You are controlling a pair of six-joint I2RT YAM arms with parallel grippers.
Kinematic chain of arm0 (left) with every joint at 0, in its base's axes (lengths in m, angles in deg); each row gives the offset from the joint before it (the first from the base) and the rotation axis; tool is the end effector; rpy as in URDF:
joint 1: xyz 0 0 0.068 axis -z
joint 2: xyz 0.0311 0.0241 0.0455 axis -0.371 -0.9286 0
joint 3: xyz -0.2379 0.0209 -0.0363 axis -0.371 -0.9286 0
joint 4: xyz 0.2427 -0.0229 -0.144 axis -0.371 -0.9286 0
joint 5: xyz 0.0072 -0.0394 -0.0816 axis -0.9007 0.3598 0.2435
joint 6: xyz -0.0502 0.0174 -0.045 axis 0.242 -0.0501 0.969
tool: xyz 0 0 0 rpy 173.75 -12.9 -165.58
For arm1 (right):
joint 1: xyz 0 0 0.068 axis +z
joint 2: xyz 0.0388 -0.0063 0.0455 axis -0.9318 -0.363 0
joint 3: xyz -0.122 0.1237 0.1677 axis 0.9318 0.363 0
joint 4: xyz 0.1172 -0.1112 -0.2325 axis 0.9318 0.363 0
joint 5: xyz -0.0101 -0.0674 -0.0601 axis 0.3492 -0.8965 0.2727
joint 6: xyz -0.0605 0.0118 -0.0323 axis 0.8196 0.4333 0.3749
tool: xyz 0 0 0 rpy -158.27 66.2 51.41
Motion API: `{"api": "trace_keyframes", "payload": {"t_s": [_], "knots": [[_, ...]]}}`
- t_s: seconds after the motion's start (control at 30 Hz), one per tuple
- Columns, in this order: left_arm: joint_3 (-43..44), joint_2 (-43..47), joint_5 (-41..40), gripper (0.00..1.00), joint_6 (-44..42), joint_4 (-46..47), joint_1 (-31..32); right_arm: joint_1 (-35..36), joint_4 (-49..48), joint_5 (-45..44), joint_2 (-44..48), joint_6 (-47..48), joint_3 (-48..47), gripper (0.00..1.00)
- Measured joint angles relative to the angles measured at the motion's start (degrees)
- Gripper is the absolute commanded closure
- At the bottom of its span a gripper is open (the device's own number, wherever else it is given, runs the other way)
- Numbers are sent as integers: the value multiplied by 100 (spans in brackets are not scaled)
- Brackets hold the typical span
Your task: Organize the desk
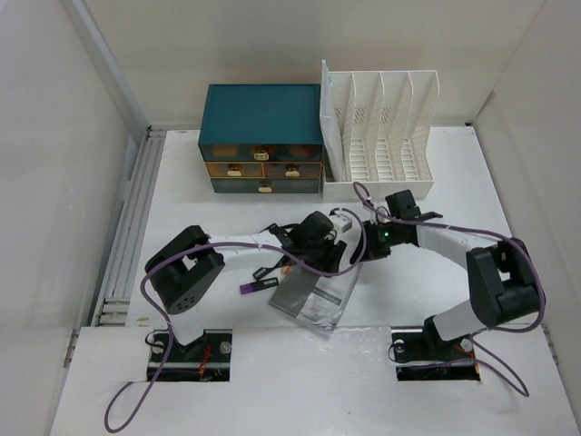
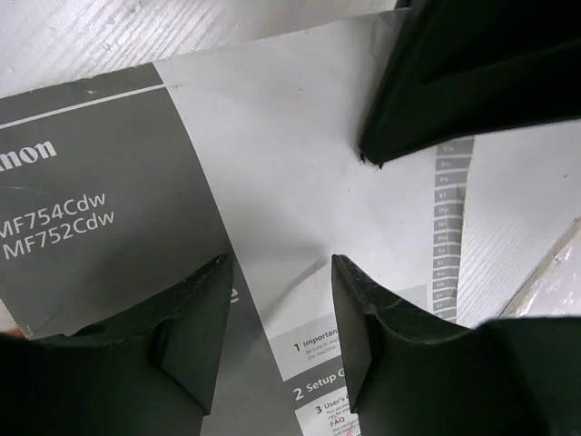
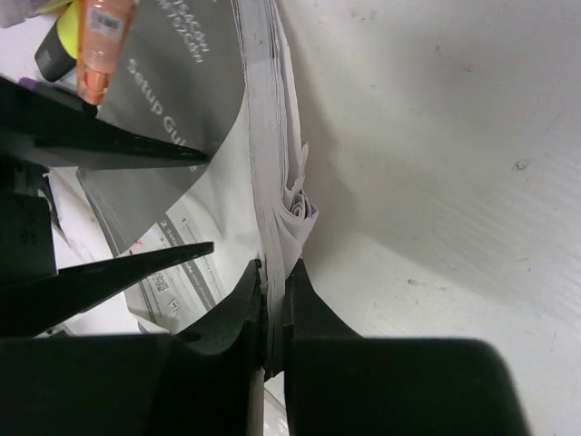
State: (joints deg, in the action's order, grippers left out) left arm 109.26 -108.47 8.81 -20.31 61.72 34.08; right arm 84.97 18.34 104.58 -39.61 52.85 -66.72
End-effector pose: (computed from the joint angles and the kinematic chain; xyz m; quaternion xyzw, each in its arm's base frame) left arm 0.2100 -0.3296 0.1152 0.3555 0.8361 -0.3093 0.2808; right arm 0.2682 0.1142 0.0960 -0.1127 0.9208 0.3527 0.1227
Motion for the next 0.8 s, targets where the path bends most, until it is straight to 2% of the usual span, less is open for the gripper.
{"api": "trace_keyframes", "payload": {"t_s": [0.03, 0.1, 0.13, 0.23, 0.47, 0.6, 0.8], "knots": [[2, -2, 7, 55, 0, 11, 0, 20, 0, -28, 109, -2, 24, 100], [33, 0, 11, 47, 20, 22, 2, 33, 20, -127, 372, 7, 87, 100], [39, 9, 9, 47, 17, 24, 0, 24, 50, -175, 525, 17, 103, 100], [39, 195, 20, 36, 24, -20, -59, -153, 302, -409, 1027, 142, 83, 100], [76, 1727, -2, 24, 22, -131, -549, -789, 887, -1126, 2402, 664, -476, 100], [186, 2542, -22, 21, -2, -120, -699, -802, 1069, -1272, 3134, 896, -787, 100], [254, 3333, -142, 20, -98, -203, -852, -798, 1670, -1471, 3307, 1246, -1705, 100]]}}
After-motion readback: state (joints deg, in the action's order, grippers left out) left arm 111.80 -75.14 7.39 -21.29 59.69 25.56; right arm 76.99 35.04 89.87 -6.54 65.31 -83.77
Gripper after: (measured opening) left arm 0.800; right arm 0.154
